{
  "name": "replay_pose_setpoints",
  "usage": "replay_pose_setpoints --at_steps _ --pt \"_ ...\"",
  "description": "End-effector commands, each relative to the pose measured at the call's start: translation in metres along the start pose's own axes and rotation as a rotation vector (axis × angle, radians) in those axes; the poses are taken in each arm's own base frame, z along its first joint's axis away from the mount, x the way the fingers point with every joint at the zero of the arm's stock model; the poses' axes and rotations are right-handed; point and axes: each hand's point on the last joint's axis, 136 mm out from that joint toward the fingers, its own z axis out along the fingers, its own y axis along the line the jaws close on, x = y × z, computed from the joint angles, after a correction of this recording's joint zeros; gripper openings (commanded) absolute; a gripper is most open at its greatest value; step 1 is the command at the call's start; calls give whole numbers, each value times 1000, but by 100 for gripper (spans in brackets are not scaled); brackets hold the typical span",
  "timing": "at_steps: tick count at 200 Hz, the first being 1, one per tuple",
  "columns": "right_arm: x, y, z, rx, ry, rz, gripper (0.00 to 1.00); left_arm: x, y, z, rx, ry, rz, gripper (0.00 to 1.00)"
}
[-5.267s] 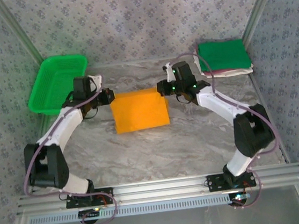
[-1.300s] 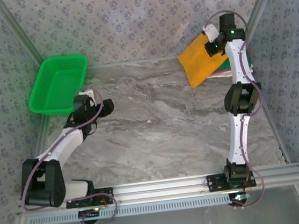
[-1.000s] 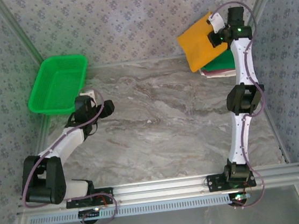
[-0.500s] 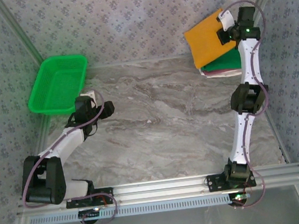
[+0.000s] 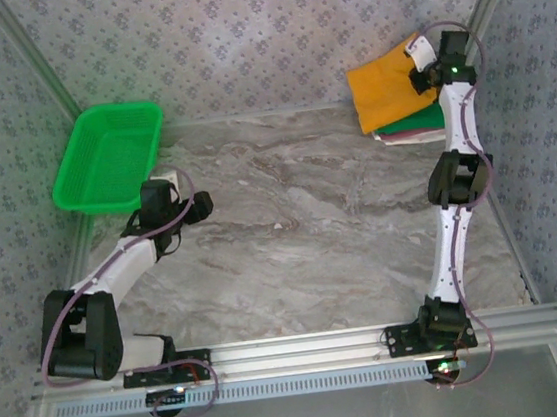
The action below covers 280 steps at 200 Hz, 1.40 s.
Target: Fold and stack the t-shirts
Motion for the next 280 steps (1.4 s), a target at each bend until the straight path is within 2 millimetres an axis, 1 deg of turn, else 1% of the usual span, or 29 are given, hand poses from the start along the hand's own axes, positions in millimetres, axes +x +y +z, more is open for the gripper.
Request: replay_pose_setpoints --at_steps 1,26,46,70,77,85,92,95,103,106,108,124,146,157,170,175,192,206,218,226,233,242,248,251,254,268,269,273,280 --pt "6 -36 -1 107 -16 -48 0 -15 0 -1 -20 -18 18 80" --pt "18 -45 1 113 -13 -50 0 -14 2 4 -29 -3 25 81" --pt "26 -47 5 109 -9 -61 0 -13 1 10 -30 19 33 81" --pt "32 -55 9 138 -10 -50 0 -12 0 16 -28 41 38 82" --pt "33 -54 11 138 -7 -55 0 -13 0 17 -27 43 37 82" --pt "33 -55 12 145 -7 -60 0 -13 -1 17 -25 42 37 82" --pt "32 -60 11 172 -10 -56 0 -14 -1 18 -25 40 37 82" --pt "32 -62 12 179 -11 -54 9 -15 -2 18 -23 39 38 83" --pt "30 -64 12 191 -16 -53 43 -16 -2 18 -24 39 39 83" --pt "30 -65 12 196 -18 -53 53 -16 -2 18 -25 39 39 84" --pt "30 -66 11 199 -20 -53 56 -17 -2 18 -26 39 39 84" --pt "23 -71 7 214 -35 -61 60 -18 -3 18 -25 37 42 85" --pt "14 -80 -4 249 -42 -68 75 -22 -1 14 -42 26 44 87" --pt "4 -86 -14 276 -51 -63 82 -25 -1 11 -48 10 48 88" --pt "-10 -90 -29 285 -76 -47 87 -30 0 6 -53 -12 54 88" --pt "-14 -92 -34 289 -83 -43 90 -31 -1 4 -53 -18 57 88" --pt "-29 -94 -52 316 -87 -37 98 -37 -1 -2 -55 -42 62 89" --pt "-43 -90 -67 331 -96 -28 100 -43 -3 -10 -50 -69 64 89" --pt "-52 -80 -79 316 -111 0 100 -50 -7 -19 -36 -107 66 90" --pt "-60 -73 -91 305 -135 27 100 -56 -9 -27 -25 -145 72 90" --pt "-61 -64 -97 289 -145 53 100 -62 -10 -36 -18 -186 76 90" --pt "-64 -52 -106 274 -157 84 100 -69 -9 -47 -22 -246 81 91" --pt "-61 -42 -111 268 -151 107 100 -75 -8 -55 -27 -294 84 92" --pt "-62 -39 -116 271 -152 119 100 -76 -6 -59 -35 -315 84 98" --pt "-63 -34 -120 270 -153 130 100 -78 -5 -63 -42 -338 82 99" --pt "-59 -5 -136 245 -162 177 100 -84 5 -79 -81 -443 92 100" --pt "-56 -3 -135 242 -158 183 100 -84 6 -80 -87 -449 92 100" --pt "-59 5 -144 239 -176 198 100 -85 9 -84 -101 -476 99 99" --pt "-52 22 -153 227 -177 236 100 -85 16 -90 -131 -516 105 100"
